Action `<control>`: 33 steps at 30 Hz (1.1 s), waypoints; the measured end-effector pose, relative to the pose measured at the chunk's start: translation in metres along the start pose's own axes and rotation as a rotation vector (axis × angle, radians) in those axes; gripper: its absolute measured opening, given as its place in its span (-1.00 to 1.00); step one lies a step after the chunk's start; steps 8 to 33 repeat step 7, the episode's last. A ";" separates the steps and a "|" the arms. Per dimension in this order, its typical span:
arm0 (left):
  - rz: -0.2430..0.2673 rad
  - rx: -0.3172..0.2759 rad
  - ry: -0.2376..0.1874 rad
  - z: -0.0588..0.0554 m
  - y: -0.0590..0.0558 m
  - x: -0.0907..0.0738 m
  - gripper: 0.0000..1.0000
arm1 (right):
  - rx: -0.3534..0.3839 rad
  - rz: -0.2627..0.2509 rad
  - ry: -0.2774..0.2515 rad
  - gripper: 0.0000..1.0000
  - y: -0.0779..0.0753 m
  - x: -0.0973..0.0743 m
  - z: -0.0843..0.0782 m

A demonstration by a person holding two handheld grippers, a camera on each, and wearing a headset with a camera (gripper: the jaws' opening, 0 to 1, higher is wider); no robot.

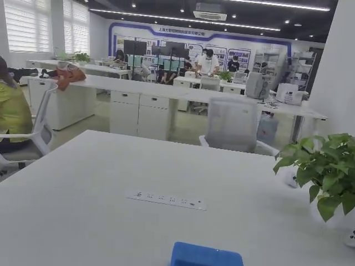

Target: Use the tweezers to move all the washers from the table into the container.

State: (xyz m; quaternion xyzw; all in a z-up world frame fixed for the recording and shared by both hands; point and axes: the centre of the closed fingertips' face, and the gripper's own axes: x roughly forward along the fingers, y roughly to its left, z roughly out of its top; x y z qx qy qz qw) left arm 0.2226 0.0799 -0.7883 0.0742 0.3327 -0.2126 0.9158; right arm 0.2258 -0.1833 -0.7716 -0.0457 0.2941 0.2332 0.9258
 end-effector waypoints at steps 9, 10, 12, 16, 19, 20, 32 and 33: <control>0.149 -0.012 -0.049 -0.005 0.019 -0.017 0.98 | -0.012 0.003 0.017 0.77 0.001 0.001 -0.003; 0.149 -0.012 -0.049 -0.005 0.019 -0.017 0.98 | -0.012 0.003 0.017 0.77 0.001 0.001 -0.003; 0.149 -0.012 -0.049 -0.005 0.019 -0.017 0.98 | -0.012 0.003 0.017 0.77 0.001 0.001 -0.003; 0.149 -0.012 -0.049 -0.005 0.019 -0.017 0.98 | -0.012 0.003 0.017 0.77 0.001 0.001 -0.003; 0.149 -0.012 -0.049 -0.005 0.019 -0.017 0.98 | -0.012 0.003 0.017 0.77 0.001 0.001 -0.003; 0.149 -0.012 -0.049 -0.005 0.019 -0.017 0.98 | -0.012 0.003 0.017 0.77 0.001 0.001 -0.003; 0.149 -0.012 -0.049 -0.005 0.019 -0.017 0.98 | -0.012 0.003 0.017 0.77 0.001 0.001 -0.003; 0.149 -0.012 -0.049 -0.005 0.019 -0.017 0.98 | -0.012 0.003 0.017 0.77 0.001 0.001 -0.003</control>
